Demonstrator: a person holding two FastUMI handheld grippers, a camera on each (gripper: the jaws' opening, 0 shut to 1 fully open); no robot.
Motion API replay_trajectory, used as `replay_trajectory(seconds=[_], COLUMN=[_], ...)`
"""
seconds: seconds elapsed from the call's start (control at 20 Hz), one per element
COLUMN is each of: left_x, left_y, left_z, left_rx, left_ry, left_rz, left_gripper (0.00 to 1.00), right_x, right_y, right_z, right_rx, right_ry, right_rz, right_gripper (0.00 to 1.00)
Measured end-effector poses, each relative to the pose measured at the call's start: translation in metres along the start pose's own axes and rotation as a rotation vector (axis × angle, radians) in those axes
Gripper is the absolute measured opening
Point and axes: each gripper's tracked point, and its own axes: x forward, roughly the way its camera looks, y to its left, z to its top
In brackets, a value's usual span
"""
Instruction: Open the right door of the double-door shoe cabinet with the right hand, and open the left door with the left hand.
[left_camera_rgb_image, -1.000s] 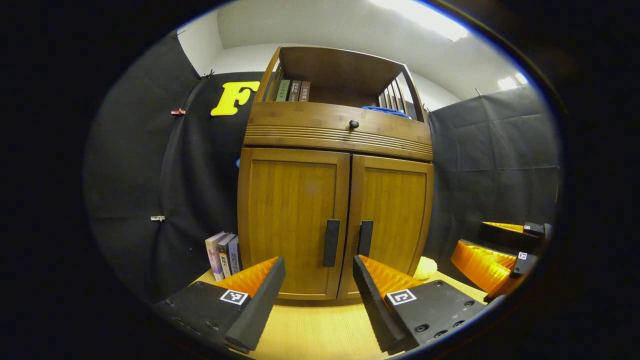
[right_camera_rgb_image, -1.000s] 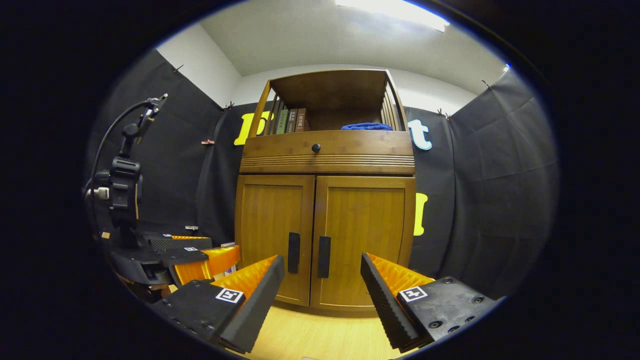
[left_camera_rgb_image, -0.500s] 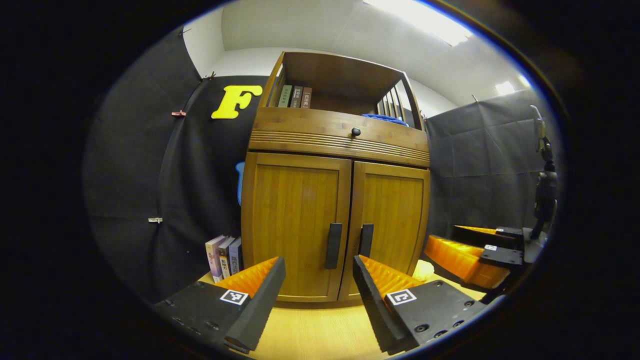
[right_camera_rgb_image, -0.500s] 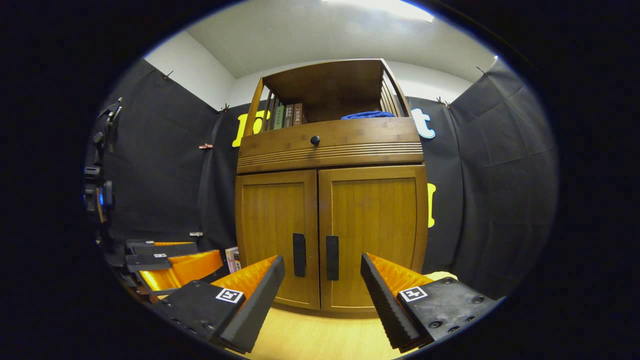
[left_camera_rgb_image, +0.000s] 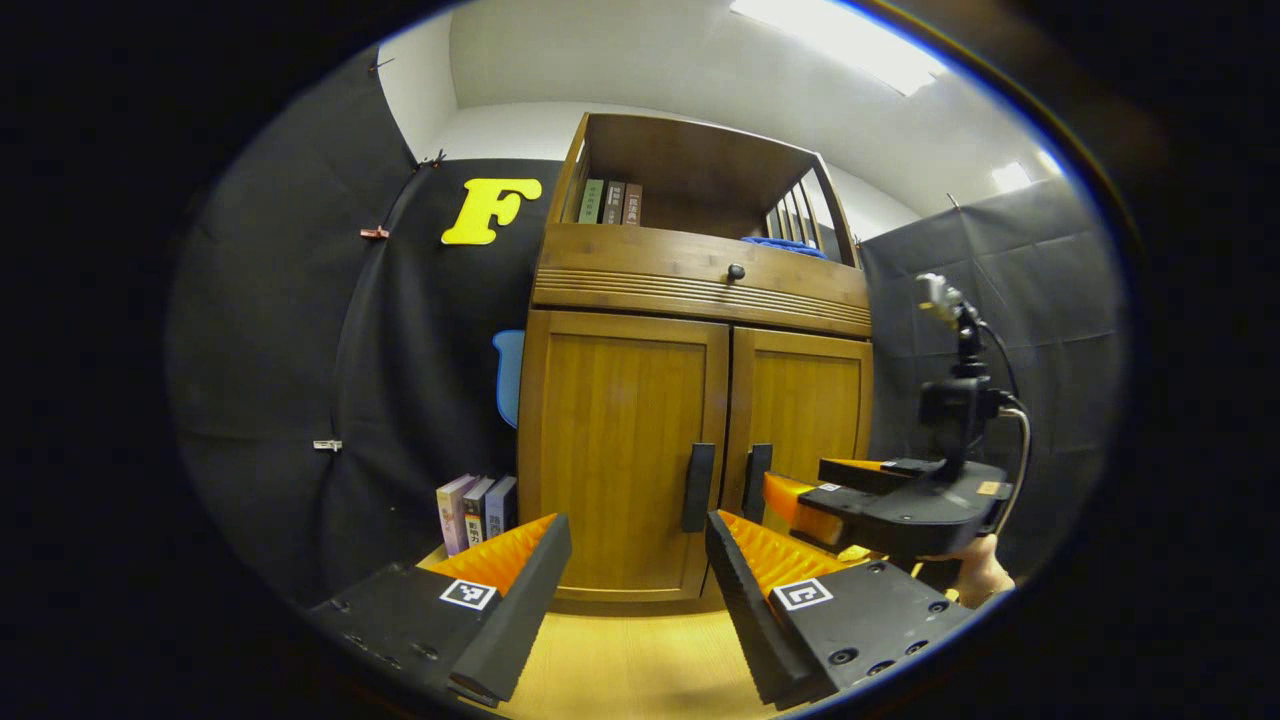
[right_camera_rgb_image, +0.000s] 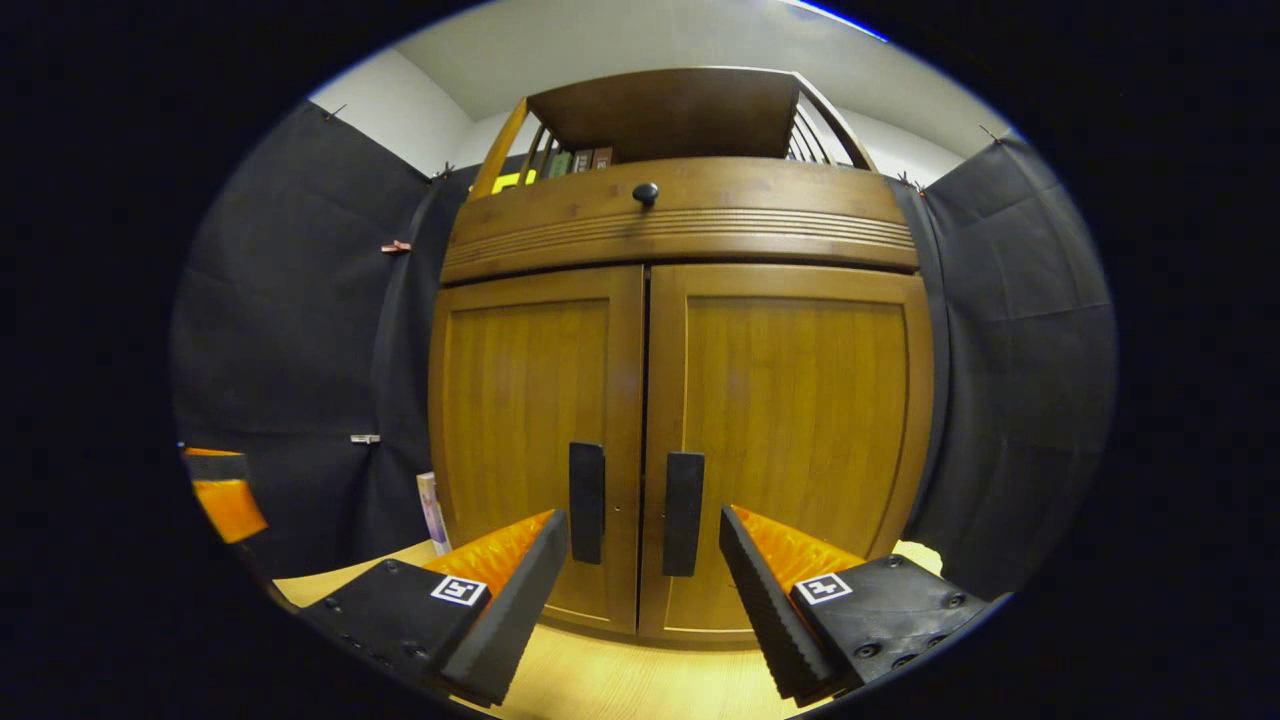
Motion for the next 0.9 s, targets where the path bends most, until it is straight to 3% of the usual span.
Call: replay_trajectory(seconds=[0.1,0.15,0.2,0.35,0.5,0.55,0.7,0.75,0.8,0.9], left_x=[0.001,0.002,0.003,0.006,0.006,0.005,0.004,0.003,0.003,0.004], left_y=[0.01,0.015,0.017,0.019,0.026,0.027,0.029,0.029,0.029,0.032], left_z=[0.0,-0.002,-0.003,-0.004,-0.004,-0.006,-0.009,-0.01,-0.01,-0.012], left_rx=[0.007,0.01,0.008,0.0,0.015,0.02,0.024,0.02,0.017,0.01], left_ry=[-0.01,-0.009,-0.008,-0.007,-0.015,-0.014,-0.009,-0.012,-0.011,-0.01], left_rz=[0.02,0.03,0.03,0.02,0.029,0.031,0.023,0.017,0.014,0.018], left_gripper=[0.85,0.81,0.85,0.82,0.85,0.82,0.85,0.82,0.85,0.85], right_x=[0.019,0.028,0.036,0.06,0.081,0.087,0.101,0.105,0.109,0.114], right_y=[-0.011,-0.015,-0.017,-0.021,-0.023,-0.025,-0.024,-0.029,-0.03,-0.031], right_z=[-0.008,-0.014,-0.018,-0.027,-0.03,-0.031,-0.03,-0.032,-0.033,-0.035], right_rx=[-0.011,-0.011,-0.004,0.024,0.028,0.025,0.025,0.018,0.012,0.003], right_ry=[-0.001,0.003,0.007,0.023,0.016,0.012,0.004,0.005,0.004,-0.005], right_rz=[-0.04,-0.054,-0.058,-0.075,-0.078,-0.088,-0.097,-0.111,-0.12,-0.122], right_gripper=[0.96,0.96,0.96,0.96,0.96,0.96,0.95,0.96,0.96,0.7])
